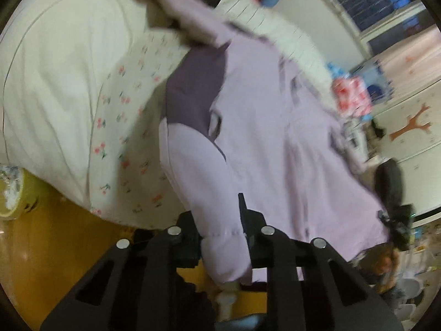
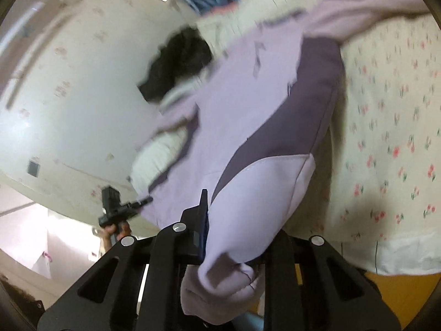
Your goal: Fold large clothes
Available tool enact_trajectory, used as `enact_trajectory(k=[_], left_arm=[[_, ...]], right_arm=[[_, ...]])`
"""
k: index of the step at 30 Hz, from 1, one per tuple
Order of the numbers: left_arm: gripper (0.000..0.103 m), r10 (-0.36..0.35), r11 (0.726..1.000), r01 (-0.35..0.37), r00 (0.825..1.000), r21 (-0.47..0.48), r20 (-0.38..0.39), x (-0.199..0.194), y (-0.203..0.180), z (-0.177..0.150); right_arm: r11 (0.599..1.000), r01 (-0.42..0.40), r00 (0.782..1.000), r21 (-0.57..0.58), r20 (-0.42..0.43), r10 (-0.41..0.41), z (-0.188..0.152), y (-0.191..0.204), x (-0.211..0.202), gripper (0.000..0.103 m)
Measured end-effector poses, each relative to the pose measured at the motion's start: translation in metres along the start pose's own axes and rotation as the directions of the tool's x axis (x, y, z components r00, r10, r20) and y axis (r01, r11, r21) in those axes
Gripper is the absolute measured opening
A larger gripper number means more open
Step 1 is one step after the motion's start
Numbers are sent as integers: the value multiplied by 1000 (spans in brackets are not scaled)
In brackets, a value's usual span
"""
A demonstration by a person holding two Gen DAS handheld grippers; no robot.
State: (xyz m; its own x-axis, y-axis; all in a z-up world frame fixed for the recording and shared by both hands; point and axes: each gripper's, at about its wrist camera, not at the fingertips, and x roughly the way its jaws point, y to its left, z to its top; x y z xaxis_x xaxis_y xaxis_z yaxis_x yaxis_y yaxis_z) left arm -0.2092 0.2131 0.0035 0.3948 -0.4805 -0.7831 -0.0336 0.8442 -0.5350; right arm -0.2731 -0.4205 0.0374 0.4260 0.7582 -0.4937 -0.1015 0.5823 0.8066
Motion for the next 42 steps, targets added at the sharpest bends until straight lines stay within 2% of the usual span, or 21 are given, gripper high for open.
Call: enact_trajectory(k=[3,5,7,8,9,10,11,12,14,15,18,19,22,24,27,28,31,34,39,40,42], left_arm=[[20,-44,999,43,998,8,52,-22,-9,2],[20,-30,999,29,998,22,50,-33,-3,-2],[21,38,996,-36,999,81,-16,-19,5,-10],[22,71,992,-65,996,105,-57,-13,13,-16],[29,116,989,-104,987,104,-113,1,27,-25],[31,126,989,-114,981,92,-147,7,36,-29],[33,152,987,-140,976,81,-157,7,46,-34],[37,178,983,-170,976,71,-127,-1,52,-36],[37,250,967,-247,966,61,-60,-24,54,-31],[40,306,950,-305,952,64,-9,-38,52,-25],[66,394,912,-406,907,58,151,-69,33,0],[74,380,913,-402,897,63,226,-78,17,8],[88,280,934,-336,901,124,332,-66,-30,30],[92,214,935,-296,909,196,357,-30,-69,46],[92,170,920,-276,921,278,349,34,-120,67],[92,152,920,-261,926,294,346,49,-133,70],[92,96,921,-214,934,325,344,102,-177,93],[92,55,932,-183,924,312,378,146,-208,117],[92,12,968,-105,928,229,372,204,-219,132],[92,-6,972,-82,926,218,377,213,-215,129],[94,8,972,-96,924,213,382,226,-207,124]], right_arm=[[999,-36,997,-27,66,37,-17,30,-11,17],[999,12,999,-46,49,-9,-26,35,-3,17],[982,169,984,-80,-43,-172,-49,15,12,18],[974,217,969,-71,-101,-224,-59,-4,23,19],[963,266,949,-34,-167,-268,-71,-33,33,25],[962,271,944,5,-195,-265,-78,-50,37,35],[973,213,967,88,-163,-197,-83,-72,26,39],[975,196,974,109,-134,-181,-85,-78,16,43],[968,235,972,87,-43,-232,-78,-74,-13,50],[963,255,967,82,-17,-255,-73,-70,-19,56],[956,278,951,99,109,-288,-43,-69,-51,76],[960,248,950,130,164,-267,-32,-75,-62,82],[961,136,930,242,303,-208,0,-105,-73,86],[943,69,904,326,379,-197,23,-124,-63,87],[901,-15,866,434,455,-204,50,-169,-61,87],[888,-30,845,459,486,-223,62,-186,-67,87],[884,-41,791,465,556,-256,106,-210,-82,87],[890,-11,755,456,587,-291,156,-235,-87,87],[862,-2,751,507,570,-333,223,-290,-75,87],[852,2,747,524,565,-350,233,-301,-70,87],[817,24,727,577,551,-410,252,-326,-70,87]])
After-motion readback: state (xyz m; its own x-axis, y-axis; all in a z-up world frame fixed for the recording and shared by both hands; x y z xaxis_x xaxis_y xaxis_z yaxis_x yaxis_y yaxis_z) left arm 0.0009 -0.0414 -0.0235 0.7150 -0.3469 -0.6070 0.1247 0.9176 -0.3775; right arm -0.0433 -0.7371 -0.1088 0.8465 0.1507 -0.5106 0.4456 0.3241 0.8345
